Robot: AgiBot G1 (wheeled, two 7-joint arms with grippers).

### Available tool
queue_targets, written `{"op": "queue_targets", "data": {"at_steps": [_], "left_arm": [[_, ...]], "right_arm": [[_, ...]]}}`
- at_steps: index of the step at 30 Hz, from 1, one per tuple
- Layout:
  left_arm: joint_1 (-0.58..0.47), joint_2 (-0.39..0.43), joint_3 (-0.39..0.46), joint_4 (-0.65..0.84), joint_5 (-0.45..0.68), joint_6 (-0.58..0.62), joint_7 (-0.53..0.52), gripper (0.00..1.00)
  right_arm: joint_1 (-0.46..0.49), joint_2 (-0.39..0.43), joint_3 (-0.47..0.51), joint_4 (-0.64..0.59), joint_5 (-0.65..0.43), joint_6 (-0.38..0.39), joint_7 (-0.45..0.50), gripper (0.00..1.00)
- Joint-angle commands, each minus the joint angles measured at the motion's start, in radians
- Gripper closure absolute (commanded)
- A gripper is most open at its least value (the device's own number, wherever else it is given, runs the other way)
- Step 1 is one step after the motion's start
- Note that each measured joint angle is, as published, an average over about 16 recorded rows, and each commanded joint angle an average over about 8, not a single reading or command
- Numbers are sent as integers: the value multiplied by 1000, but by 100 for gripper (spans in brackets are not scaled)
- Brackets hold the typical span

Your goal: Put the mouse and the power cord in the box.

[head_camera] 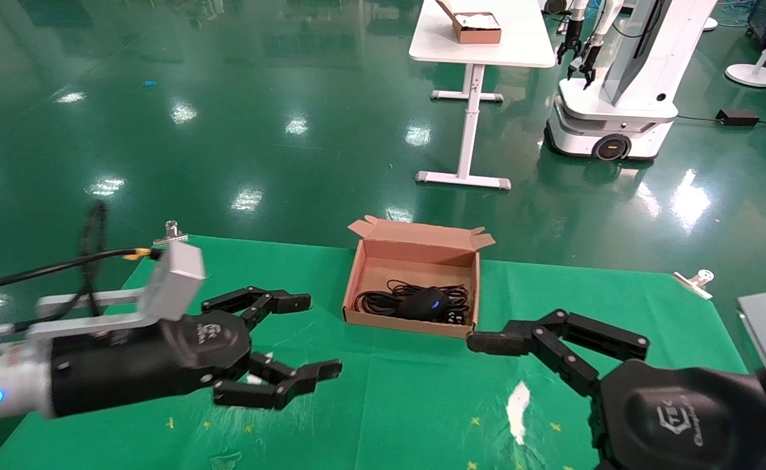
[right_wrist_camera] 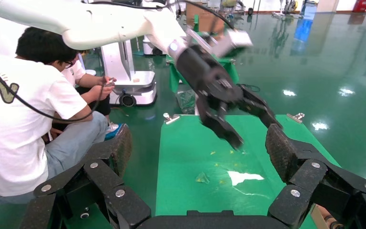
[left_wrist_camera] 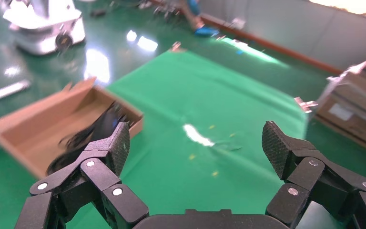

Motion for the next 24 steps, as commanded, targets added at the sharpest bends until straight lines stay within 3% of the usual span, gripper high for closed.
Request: {"op": "queue_targets", "data": {"at_steps": [1, 15, 24], "left_arm": [[26, -20, -33, -31, -34, 29, 14, 0], [190, -145, -244, -227, -250, 215, 102, 0], [205, -157, -263, -244, -271, 232, 108, 0]], "right_arm": [[0, 0, 0, 0, 0, 0, 0, 0], [-1, 2, 0, 1, 3, -1, 0, 0], [-1, 2, 1, 2, 3, -1, -1, 0]]}}
